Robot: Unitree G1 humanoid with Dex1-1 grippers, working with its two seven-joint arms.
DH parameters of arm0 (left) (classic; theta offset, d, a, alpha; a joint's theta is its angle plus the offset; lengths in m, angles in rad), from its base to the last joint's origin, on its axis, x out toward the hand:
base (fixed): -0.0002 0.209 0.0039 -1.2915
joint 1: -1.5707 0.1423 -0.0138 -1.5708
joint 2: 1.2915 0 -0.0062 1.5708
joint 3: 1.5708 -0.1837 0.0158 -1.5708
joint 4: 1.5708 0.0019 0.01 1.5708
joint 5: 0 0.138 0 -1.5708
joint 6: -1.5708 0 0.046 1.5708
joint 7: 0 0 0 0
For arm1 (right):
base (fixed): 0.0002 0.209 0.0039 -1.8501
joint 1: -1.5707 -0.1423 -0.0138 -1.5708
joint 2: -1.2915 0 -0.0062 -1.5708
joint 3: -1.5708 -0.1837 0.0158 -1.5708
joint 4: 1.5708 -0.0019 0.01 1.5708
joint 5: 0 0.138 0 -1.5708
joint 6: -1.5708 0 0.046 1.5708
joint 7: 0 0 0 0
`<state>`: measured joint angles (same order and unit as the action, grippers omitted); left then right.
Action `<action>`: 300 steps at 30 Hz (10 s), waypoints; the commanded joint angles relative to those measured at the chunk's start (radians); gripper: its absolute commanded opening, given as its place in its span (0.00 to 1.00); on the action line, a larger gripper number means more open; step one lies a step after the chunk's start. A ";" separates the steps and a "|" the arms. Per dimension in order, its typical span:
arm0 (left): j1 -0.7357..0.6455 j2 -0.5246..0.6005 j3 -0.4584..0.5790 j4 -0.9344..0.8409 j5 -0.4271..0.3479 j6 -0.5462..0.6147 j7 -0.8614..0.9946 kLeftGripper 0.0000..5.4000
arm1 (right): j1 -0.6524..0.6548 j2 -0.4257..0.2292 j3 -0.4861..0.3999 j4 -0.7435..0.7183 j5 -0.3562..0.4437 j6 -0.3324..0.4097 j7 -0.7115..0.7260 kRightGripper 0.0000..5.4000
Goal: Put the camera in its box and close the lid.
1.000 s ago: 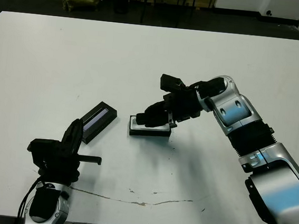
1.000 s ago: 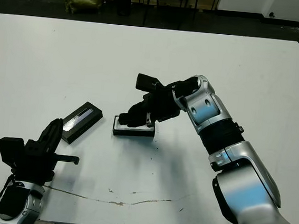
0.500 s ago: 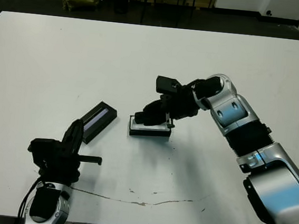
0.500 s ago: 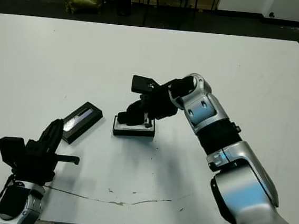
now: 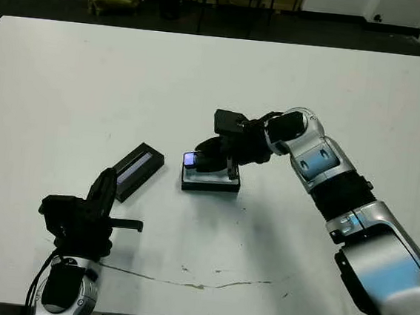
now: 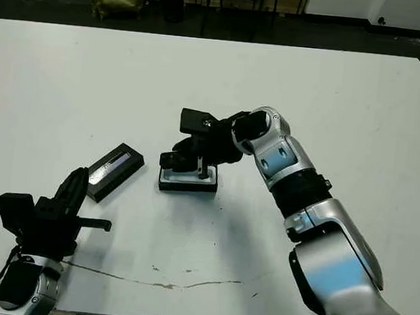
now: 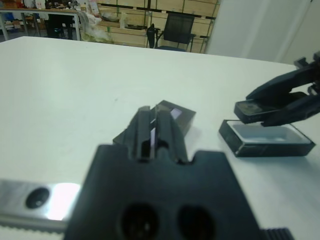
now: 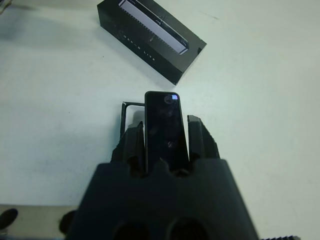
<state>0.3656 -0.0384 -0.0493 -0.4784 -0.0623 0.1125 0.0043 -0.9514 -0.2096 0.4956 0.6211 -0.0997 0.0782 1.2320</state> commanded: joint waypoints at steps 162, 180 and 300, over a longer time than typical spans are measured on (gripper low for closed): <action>0.027 -0.004 0.002 0.028 -0.013 -0.014 -0.003 0.00 | 0.382 -0.075 -0.255 -0.389 0.083 -0.025 -0.430 0.01; 0.031 0.000 -0.006 0.022 -0.001 -0.005 0.012 0.00 | 0.520 -0.094 -0.179 -0.319 0.052 -0.057 -0.415 0.01; -0.187 0.428 0.102 0.025 -0.122 0.376 -0.380 1.00 | 1.176 0.081 -0.500 -0.995 0.474 0.172 -0.914 0.00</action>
<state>0.1837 0.3781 0.0456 -0.4757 -0.1713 0.4638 -0.3603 0.2136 -0.1214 -0.0050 -0.3786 0.3778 0.2382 0.3209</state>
